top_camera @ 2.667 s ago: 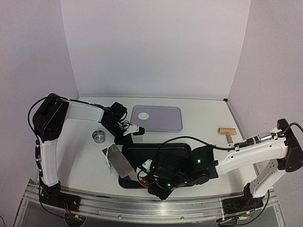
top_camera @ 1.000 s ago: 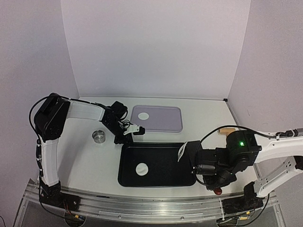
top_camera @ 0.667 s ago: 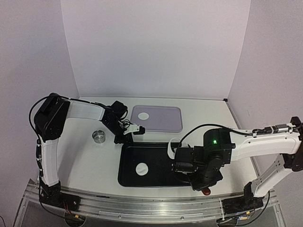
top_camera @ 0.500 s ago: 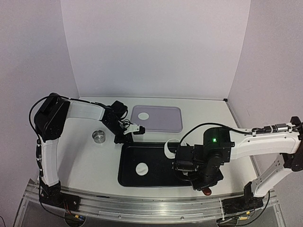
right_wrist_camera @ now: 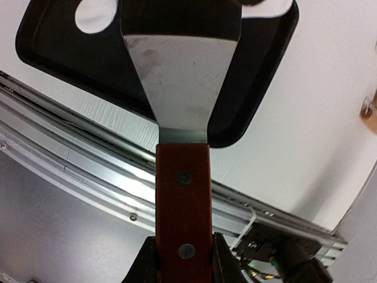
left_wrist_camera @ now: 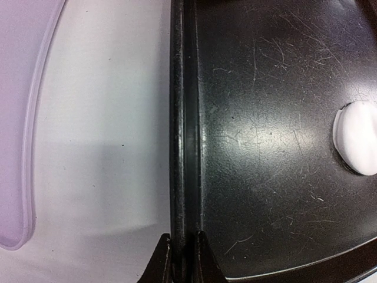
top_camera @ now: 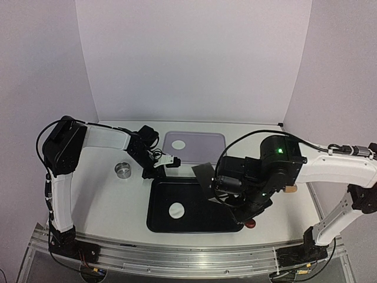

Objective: Roll out the dumpling wrappers from the dough

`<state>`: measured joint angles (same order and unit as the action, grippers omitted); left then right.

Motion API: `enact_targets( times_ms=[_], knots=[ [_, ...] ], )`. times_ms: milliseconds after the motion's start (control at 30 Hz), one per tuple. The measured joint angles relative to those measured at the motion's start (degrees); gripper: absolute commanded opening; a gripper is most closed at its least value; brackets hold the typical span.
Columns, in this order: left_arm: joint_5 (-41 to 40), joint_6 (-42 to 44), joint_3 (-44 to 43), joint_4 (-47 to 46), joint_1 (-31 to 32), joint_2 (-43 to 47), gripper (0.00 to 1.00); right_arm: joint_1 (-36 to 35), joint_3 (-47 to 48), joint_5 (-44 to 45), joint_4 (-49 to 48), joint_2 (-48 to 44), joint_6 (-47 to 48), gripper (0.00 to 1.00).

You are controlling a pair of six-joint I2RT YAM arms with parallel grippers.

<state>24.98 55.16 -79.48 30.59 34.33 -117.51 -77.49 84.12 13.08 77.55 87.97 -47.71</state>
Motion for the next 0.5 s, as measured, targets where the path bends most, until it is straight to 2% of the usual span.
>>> enact_targets(
  times_ms=[100,233,500],
  knots=[
    [0.0,0.1,0.0,0.0,0.0,0.0,0.00,0.0,4.8,3.6,-0.3,5.0,8.3,0.00],
    [0.1,0.6,0.0,0.1,0.0,0.0,0.00,0.8,5.7,8.4,-1.4,11.2,19.6,0.00],
    [0.7,2.8,-4.2,3.9,-0.2,-2.3,0.00,8.0,2.3,16.9,-1.1,11.8,36.6,0.00]
  ],
)
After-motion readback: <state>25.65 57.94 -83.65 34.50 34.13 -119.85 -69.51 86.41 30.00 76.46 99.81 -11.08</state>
